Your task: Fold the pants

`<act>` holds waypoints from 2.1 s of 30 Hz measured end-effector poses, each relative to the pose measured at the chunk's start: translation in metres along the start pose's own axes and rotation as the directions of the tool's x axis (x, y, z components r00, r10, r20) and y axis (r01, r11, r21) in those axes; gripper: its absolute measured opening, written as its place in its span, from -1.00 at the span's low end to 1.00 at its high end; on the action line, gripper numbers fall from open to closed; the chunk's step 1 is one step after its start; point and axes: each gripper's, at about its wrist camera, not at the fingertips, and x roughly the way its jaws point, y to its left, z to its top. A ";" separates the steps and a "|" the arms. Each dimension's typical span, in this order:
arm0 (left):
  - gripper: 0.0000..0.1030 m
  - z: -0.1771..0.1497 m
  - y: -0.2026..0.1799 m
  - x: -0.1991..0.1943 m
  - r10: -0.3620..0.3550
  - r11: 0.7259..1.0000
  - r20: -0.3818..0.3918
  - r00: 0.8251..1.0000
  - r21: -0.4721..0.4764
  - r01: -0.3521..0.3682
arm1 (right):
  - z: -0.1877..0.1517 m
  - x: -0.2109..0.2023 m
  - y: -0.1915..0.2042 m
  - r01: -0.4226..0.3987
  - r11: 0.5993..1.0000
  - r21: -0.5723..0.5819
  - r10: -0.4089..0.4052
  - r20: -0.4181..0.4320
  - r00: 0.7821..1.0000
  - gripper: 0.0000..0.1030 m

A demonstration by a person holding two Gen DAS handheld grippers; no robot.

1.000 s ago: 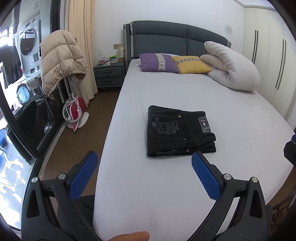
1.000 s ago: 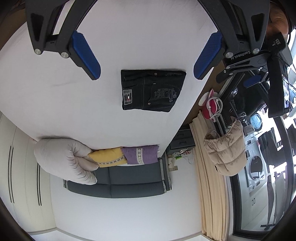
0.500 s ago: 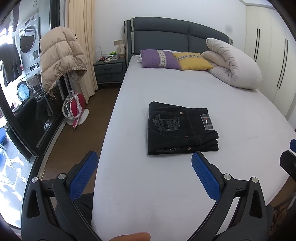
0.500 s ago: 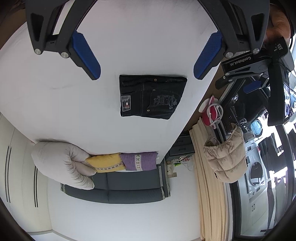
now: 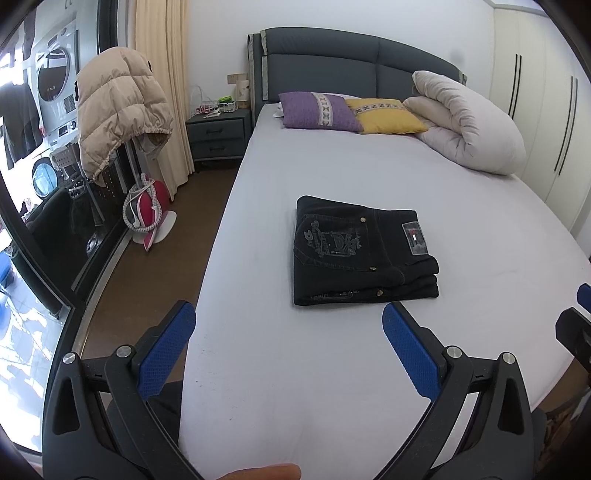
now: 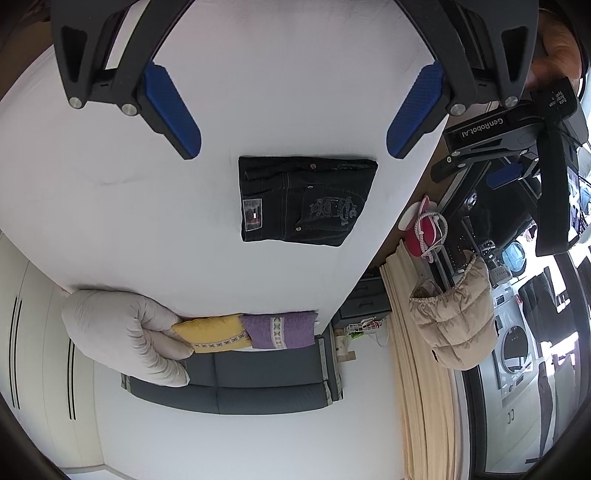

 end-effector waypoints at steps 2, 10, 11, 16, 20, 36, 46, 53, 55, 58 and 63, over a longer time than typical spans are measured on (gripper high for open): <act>1.00 0.000 -0.001 0.002 0.000 1.000 -0.002 1.000 0.002 0.000 | 0.001 0.001 0.000 0.000 1.000 -0.001 0.000 -0.003 1.000 1.00; 1.00 0.000 -0.002 0.007 -0.002 1.000 -0.009 1.000 0.004 0.002 | 0.000 0.004 -0.001 0.000 1.000 0.000 0.000 -0.011 1.000 1.00; 1.00 0.000 -0.002 0.008 -0.001 1.000 -0.010 1.000 0.005 0.001 | -0.001 0.005 -0.001 0.001 1.000 0.000 -0.001 -0.011 1.000 1.00; 1.00 0.000 -0.003 0.010 -0.003 1.000 -0.012 1.000 0.004 0.003 | -0.001 0.006 -0.002 0.001 1.000 0.000 -0.001 -0.011 1.000 1.00; 1.00 0.000 -0.003 0.009 -0.003 1.000 -0.012 1.000 0.003 0.003 | -0.001 0.007 -0.002 0.002 1.000 0.002 -0.002 -0.013 1.000 1.00; 1.00 0.000 -0.003 0.010 -0.004 1.000 -0.012 1.000 0.003 0.004 | -0.003 0.009 -0.004 0.002 1.000 0.004 -0.002 -0.016 1.000 1.00; 1.00 -0.003 -0.003 0.012 -0.004 1.000 -0.016 1.000 -0.002 0.004 | -0.003 0.009 -0.004 0.001 1.000 0.006 -0.001 -0.017 1.000 1.00; 1.00 -0.004 -0.003 0.012 -0.003 1.000 -0.017 1.000 -0.002 0.003 | -0.002 0.009 -0.005 0.002 1.000 0.005 -0.002 -0.016 1.000 1.00; 1.00 -0.004 -0.003 0.012 -0.004 1.000 -0.017 1.000 -0.003 0.004 | -0.002 0.009 -0.005 0.001 1.000 0.006 -0.001 -0.018 1.000 1.00; 1.00 -0.004 -0.003 0.012 -0.003 1.000 -0.017 1.000 -0.003 0.003 | -0.002 0.009 -0.005 0.000 1.000 0.006 0.000 -0.017 1.000 1.00; 1.00 -0.005 -0.003 0.012 -0.003 1.000 -0.018 1.000 -0.003 0.003 | -0.001 0.009 -0.006 0.000 1.000 0.005 0.000 -0.018 1.000 1.00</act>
